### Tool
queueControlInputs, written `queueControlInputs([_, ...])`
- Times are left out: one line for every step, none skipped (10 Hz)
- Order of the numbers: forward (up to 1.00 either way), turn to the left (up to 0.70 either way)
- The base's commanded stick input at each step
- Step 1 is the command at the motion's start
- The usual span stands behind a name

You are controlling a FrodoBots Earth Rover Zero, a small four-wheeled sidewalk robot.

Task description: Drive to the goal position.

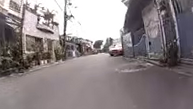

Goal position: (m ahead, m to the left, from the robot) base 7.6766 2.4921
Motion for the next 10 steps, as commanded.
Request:
queueControlInputs([0.7, 0.0])
queueControlInputs([0.7, 0.0])
queueControlInputs([0.7, 0.0])
queueControlInputs([0.7, 0.0])
queueControlInputs([0.7, 0.0])
queueControlInputs([0.7, 0.0])
queueControlInputs([0.7, 0.0])
queueControlInputs([0.7, 0.0])
queueControlInputs([0.7, 0.0])
queueControlInputs([0.7, 0.0])
